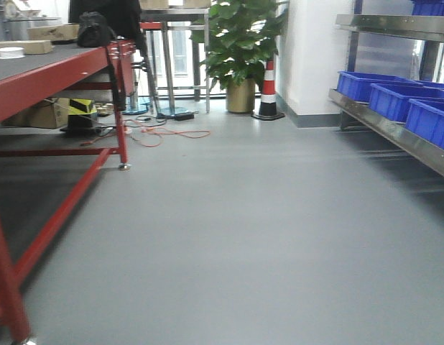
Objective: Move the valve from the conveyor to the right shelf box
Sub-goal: 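Drive up to the steel shelf of blue boxes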
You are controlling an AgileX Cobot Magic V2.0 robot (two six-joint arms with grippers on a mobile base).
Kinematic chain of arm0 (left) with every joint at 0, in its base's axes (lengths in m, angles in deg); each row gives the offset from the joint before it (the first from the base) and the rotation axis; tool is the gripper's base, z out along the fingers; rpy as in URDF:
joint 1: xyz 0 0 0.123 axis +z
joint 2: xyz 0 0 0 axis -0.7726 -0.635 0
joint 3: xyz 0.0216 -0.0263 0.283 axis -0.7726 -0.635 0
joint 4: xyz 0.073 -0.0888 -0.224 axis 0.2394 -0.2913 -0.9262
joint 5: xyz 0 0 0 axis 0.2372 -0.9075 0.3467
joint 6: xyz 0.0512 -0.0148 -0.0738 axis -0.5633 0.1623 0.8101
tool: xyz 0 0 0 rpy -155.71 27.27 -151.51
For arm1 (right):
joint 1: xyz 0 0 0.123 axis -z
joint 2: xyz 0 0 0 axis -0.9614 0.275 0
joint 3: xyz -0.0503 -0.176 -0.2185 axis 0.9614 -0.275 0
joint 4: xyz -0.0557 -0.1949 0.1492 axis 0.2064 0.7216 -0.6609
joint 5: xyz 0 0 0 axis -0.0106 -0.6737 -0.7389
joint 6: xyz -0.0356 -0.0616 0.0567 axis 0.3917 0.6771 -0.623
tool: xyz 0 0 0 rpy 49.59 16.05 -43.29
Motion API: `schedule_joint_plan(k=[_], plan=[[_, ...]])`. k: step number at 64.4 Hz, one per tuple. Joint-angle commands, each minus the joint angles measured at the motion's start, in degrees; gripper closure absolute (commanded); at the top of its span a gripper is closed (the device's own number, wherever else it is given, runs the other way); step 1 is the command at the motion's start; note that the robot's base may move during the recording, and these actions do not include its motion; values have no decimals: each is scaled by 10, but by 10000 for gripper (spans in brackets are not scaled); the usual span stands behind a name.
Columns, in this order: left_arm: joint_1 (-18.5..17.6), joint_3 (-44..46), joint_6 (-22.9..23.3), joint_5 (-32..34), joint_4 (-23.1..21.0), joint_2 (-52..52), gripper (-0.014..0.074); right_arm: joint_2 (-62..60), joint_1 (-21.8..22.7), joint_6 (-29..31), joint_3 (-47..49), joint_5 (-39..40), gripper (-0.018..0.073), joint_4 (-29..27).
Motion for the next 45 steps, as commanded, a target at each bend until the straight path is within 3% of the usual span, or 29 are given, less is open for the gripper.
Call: schedule_joint_plan(k=[1,45], plan=[[-3,6,2,33,-4,6,708,-6,0,3,8,38,714,3],[-3,6,2,33,-4,6,708,-6,0,3,8,38,714,3]])
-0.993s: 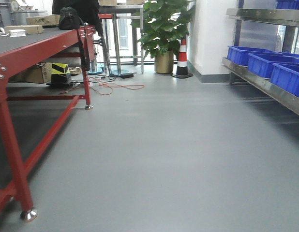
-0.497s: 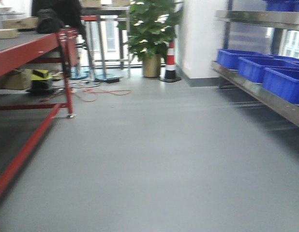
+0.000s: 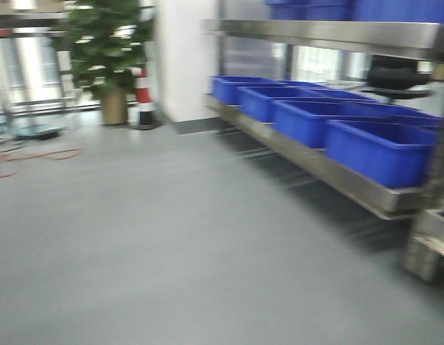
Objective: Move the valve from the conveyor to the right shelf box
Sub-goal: 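Drive up to the steel shelf of blue boxes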
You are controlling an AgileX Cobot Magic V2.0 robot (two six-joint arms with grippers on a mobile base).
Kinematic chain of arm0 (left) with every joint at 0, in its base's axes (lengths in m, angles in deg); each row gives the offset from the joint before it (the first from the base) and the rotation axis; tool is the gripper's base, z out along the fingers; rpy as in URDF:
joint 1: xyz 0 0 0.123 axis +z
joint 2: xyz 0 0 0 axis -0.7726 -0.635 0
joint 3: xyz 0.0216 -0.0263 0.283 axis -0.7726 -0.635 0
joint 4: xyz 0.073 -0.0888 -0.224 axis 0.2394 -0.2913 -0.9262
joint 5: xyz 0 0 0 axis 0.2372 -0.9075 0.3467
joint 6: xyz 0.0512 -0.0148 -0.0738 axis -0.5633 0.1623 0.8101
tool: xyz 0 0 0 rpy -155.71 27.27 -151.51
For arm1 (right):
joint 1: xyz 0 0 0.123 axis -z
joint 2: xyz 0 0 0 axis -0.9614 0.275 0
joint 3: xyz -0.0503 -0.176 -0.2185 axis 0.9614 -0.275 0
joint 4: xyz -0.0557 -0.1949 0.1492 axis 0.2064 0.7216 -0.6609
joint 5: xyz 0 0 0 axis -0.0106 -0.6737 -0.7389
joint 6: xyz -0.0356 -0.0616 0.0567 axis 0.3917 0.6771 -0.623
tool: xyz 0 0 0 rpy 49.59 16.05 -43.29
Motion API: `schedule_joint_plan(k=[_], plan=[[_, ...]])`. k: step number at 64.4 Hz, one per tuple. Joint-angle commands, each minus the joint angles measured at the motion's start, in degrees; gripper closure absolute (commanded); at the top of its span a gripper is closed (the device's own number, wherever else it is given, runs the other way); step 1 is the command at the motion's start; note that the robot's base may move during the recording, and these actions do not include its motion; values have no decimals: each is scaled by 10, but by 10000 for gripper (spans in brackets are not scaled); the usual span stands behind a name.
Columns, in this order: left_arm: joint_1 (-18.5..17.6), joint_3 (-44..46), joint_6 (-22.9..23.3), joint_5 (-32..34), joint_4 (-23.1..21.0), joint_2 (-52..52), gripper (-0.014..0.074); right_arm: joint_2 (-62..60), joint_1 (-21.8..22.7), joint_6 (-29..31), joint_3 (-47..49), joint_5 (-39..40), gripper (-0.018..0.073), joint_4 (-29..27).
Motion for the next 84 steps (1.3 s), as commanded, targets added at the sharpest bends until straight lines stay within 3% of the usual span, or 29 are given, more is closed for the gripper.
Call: schedule_joint_plan(k=[1,84], plan=[[-3,6,2,33,-5,6,708,-6,0,3,8,37,714,4],[-3,6,2,33,-5,6,708,-6,0,3,8,37,714,4]])
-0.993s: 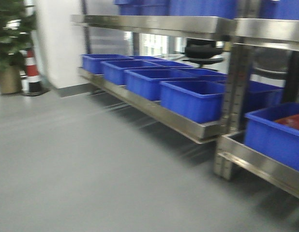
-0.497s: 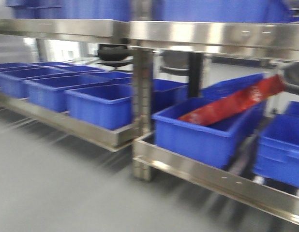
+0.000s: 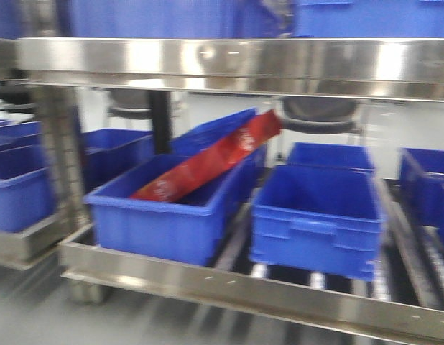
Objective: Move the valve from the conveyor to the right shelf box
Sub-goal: 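Drive up to the steel shelf of blue boxes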
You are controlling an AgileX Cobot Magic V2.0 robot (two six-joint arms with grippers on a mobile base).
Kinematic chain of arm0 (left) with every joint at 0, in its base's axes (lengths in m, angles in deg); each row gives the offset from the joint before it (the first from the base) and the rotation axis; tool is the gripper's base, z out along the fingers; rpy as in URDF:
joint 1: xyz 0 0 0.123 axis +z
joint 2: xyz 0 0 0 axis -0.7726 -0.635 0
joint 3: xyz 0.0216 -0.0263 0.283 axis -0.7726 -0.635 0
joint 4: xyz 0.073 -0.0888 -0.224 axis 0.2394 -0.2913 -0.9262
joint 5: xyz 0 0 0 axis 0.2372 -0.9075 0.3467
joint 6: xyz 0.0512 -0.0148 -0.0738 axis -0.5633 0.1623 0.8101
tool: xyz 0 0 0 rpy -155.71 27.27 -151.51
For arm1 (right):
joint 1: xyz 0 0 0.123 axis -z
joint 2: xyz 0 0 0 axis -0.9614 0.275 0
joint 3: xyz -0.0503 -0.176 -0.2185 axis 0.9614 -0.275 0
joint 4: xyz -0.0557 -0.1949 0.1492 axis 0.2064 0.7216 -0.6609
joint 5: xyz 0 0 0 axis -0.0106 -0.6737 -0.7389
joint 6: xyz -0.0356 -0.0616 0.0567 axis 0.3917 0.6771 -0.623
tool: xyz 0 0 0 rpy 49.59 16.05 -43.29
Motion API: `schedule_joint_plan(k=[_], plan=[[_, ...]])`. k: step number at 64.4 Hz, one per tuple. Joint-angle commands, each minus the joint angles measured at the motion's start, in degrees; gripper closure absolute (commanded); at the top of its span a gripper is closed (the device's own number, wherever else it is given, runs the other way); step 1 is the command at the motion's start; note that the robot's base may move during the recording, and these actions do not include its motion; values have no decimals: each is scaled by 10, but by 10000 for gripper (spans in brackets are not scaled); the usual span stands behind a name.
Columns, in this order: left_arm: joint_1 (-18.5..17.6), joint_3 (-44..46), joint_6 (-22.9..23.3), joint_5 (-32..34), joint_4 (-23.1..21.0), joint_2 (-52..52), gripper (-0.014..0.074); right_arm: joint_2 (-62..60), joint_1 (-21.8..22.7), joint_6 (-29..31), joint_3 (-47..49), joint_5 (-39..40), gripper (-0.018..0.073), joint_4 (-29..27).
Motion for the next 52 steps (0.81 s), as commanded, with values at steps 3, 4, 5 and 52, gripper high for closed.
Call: schedule_joint_plan(k=[3,4,5,52], plan=[[-3,6,2,33,-5,6,708,-6,0,3,8,37,714,4],[-3,6,2,33,-5,6,708,-6,0,3,8,37,714,4],[-3,6,2,33,-5,6,708,-6,0,3,8,37,714,4],[-3,6,2,33,-5,6,708,-6,0,3,8,37,714,4]])
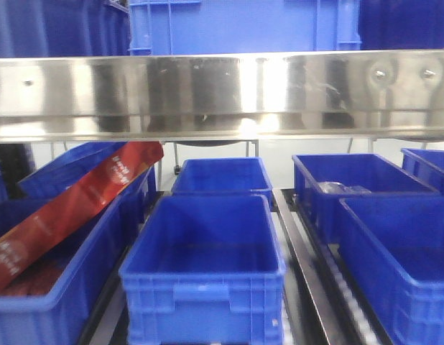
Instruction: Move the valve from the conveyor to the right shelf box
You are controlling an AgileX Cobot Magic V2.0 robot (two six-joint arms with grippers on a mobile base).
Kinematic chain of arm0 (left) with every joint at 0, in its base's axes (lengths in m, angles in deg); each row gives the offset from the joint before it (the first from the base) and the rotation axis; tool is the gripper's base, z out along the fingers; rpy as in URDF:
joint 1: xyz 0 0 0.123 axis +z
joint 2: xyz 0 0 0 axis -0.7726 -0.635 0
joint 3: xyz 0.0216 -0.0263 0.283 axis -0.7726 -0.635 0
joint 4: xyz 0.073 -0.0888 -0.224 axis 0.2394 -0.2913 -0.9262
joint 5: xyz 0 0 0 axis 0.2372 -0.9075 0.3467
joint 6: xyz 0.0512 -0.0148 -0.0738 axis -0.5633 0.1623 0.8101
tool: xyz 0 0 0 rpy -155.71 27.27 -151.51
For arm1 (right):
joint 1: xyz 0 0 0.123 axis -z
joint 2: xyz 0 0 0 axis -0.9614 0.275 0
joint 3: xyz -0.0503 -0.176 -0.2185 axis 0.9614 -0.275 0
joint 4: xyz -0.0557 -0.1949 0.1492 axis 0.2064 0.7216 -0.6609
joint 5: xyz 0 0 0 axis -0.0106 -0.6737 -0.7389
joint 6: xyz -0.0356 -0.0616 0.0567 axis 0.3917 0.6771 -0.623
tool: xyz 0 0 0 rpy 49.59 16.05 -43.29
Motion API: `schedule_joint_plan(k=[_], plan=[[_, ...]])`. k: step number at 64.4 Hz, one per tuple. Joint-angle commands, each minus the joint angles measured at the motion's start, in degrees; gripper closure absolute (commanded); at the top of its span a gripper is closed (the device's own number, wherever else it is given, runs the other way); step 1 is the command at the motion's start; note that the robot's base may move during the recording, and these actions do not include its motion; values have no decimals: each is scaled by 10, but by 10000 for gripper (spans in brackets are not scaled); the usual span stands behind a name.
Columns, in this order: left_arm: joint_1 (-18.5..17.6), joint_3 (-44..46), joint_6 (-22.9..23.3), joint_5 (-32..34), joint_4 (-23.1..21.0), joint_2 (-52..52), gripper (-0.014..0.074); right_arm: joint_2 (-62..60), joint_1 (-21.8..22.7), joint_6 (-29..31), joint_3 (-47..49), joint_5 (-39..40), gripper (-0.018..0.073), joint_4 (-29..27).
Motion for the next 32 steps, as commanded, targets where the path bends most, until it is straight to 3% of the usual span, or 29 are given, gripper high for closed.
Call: schedule_joint_plan(k=[1,32], plan=[[-2,6,2,33,-2,6,708,-6,0,3,8,37,714,2],[-2,6,2,33,-2,5,708,-6,0,3,8,37,714,2]])
